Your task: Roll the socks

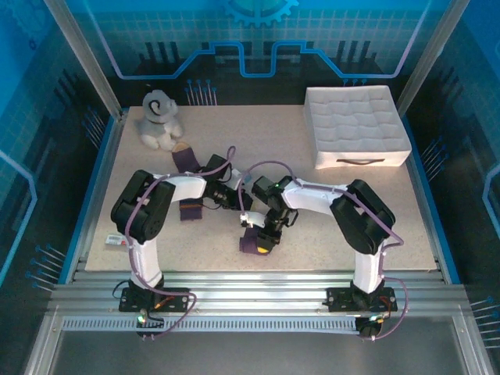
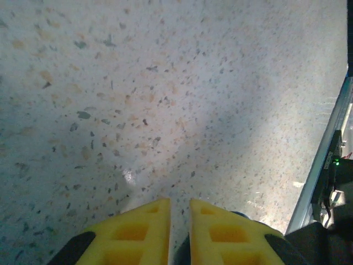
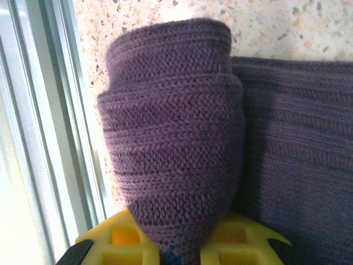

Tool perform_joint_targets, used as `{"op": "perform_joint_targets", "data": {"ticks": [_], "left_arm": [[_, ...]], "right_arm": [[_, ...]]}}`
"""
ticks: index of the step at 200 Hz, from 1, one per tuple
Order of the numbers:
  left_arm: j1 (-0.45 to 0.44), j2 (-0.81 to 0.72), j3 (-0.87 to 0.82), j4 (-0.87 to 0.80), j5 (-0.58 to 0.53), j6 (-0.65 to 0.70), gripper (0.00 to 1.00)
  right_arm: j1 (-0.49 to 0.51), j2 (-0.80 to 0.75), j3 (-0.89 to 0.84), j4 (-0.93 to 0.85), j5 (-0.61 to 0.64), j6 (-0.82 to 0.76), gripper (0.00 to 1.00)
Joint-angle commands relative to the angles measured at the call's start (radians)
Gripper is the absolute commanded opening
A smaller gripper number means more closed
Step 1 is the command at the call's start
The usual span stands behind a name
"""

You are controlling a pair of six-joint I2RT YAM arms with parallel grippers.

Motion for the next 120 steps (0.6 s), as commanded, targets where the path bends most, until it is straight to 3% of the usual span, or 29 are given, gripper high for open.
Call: {"op": "perform_joint_targets", "data": {"ticks": [1, 24, 71, 120], "left_arm": [[0.009, -0.091, -0.025, 0.028, -0.003, 0.032, 0.15], [0.016, -0.184, -0.051, 0.004, -0.057, 0.081, 0.17], [0.021, -0.439, -0.098, -0.188, -0.306, 0.242, 0.20], [0.000, -0.671, -0.218, -0.246, -0.401, 0.430, 0.24]], "right_arm": [[-0.028, 0.102, -0.011, -0.090, 0.053, 0.051, 0.00], [-0.045, 0.132, 0.025, -0.110, 0.060, 0.064, 0.00], [-0.069, 0.193, 0.100, -0.160, 0.079, 0.076, 0.00], [-0.082, 0.258, 0.174, -0.198, 0.100, 0.096, 0.02]]}}
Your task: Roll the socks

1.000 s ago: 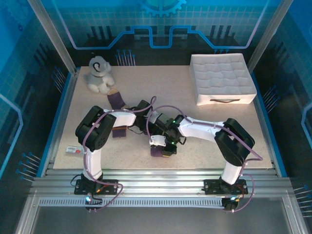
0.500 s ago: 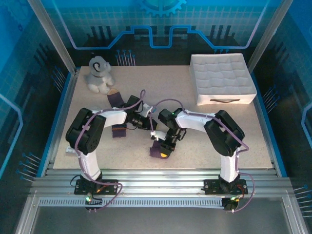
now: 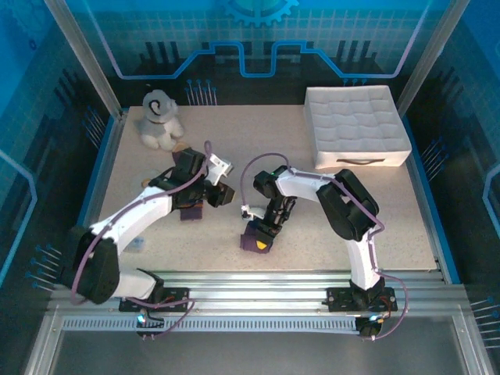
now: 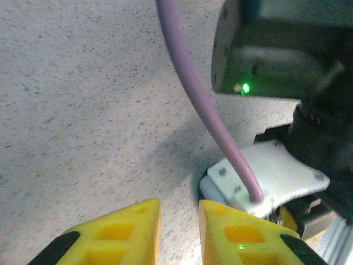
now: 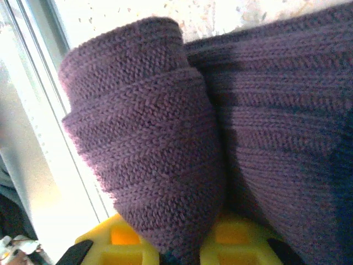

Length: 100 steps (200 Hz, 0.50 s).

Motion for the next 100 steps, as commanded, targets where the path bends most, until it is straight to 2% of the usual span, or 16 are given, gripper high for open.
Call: {"op": "perform_joint_targets", "data": {"ticks": [1, 23, 54, 67, 100], "left_arm": [[-0.021, -0.092, -0.065, -0.080, -0.075, 0.154, 0.24], [-0.103, -0.189, -0.137, -0.063, -0.103, 0.267, 0.25], [-0.338, -0.277, -0.255, 0.033, -0.231, 0.454, 0.33], [-0.415, -0.275, -0.289, 0.091, -0.312, 0.478, 0.37], [-0.541, -0.176, -0.293, 0.163, -0.465, 0.516, 0.39]], "right_arm": [[-0.018, 0.092, 0.003, 0.006, 0.186, 0.034, 0.02], [-0.019, 0.116, 0.036, -0.013, 0.204, 0.042, 0.04], [-0.023, 0.137, 0.057, -0.022, 0.211, 0.045, 0.06], [-0.025, 0.140, 0.059, -0.023, 0.213, 0.044, 0.07], [-0.031, 0.149, 0.062, -0.029, 0.222, 0.041, 0.08]]}}
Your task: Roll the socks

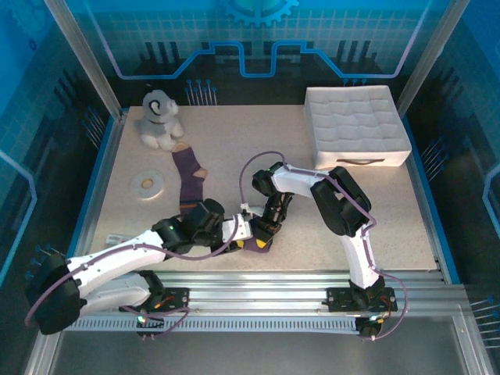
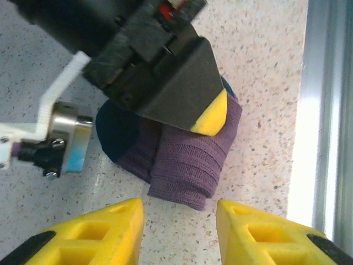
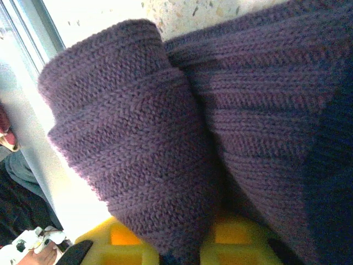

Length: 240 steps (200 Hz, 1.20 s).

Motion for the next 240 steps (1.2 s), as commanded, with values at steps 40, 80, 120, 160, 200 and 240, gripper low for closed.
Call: {"op": "perform_joint_targets", "data": {"ticks": [40, 80, 120, 160, 200, 240], "left_arm": [[-0.166, 0.249, 0.026, 0.159, -0.234, 0.145, 0.41], [-0.180, 0.308, 0.033, 0.239, -0.294, 0.150, 0.43], [-0.180, 0.322, 0.004, 0.280, -0.304, 0.176, 0.48], [-0.180, 0.367, -0.001, 0.250, -0.270, 0.169, 0.47], [-0.180, 0.444, 0.027, 0.190, -0.270, 0.142, 0.31], [-0.180, 0.498, 0.074, 0.108, -0.248, 0.118, 0.00]], "right_arm": [[-0.032, 0.087, -0.024, 0.063, 0.225, 0.024, 0.09], [-0.034, 0.081, -0.031, 0.063, 0.225, 0.019, 0.10], [-0.035, 0.082, -0.030, 0.063, 0.219, 0.014, 0.12], [-0.036, 0.076, -0.028, 0.061, 0.219, 0.011, 0.14], [-0.055, 0.029, -0.023, 0.069, 0.176, 0.010, 0.23], [-0.101, -0.082, -0.068, 0.131, 0.098, 0.017, 0.29]]}}
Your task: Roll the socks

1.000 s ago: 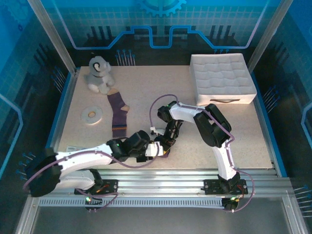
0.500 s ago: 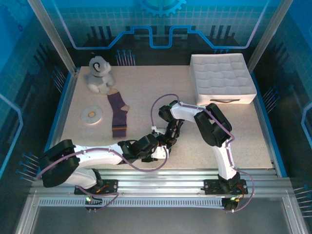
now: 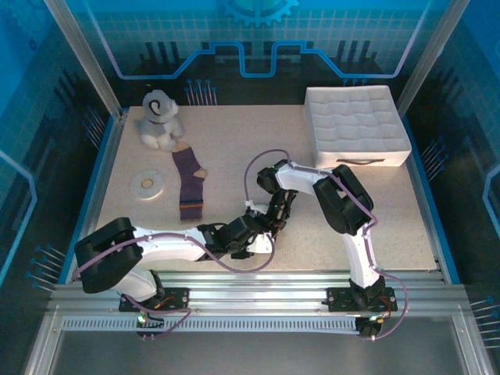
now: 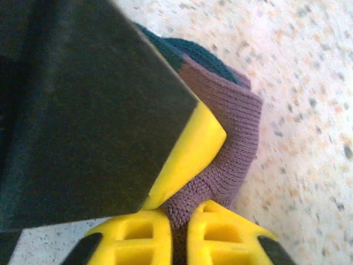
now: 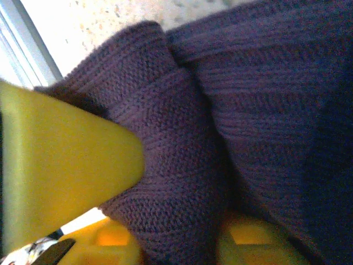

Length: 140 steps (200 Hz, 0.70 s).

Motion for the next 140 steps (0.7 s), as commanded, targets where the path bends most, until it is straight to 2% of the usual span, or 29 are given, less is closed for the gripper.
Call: {"op": "perform_joint_targets", "data": {"ticks": [1, 36, 63, 97, 140], "left_arm": [[-0.003, 0.065, -0.009, -0.143, 0.043, -0.021, 0.00], [0.029, 0.068, 0.036, -0.241, 0.127, -0.031, 0.00], [0.090, 0.090, 0.099, -0.360, 0.245, -0.040, 0.00], [0.140, 0.120, 0.152, -0.436, 0.321, -0.058, 0.00], [0.214, 0.179, 0.250, -0.554, 0.442, -0.044, 0.00]], "right_arm": [[-0.038, -0.048, -0.036, 0.122, 0.063, 0.017, 0.29], [-0.067, -0.154, -0.079, 0.170, 0.043, 0.018, 0.33], [-0.094, -0.265, -0.150, 0.253, 0.030, 0.037, 0.36], [-0.172, -0.410, -0.263, 0.381, -0.014, 0.092, 0.38], [-0.226, -0.578, -0.387, 0.491, 0.073, 0.132, 0.38]]}}
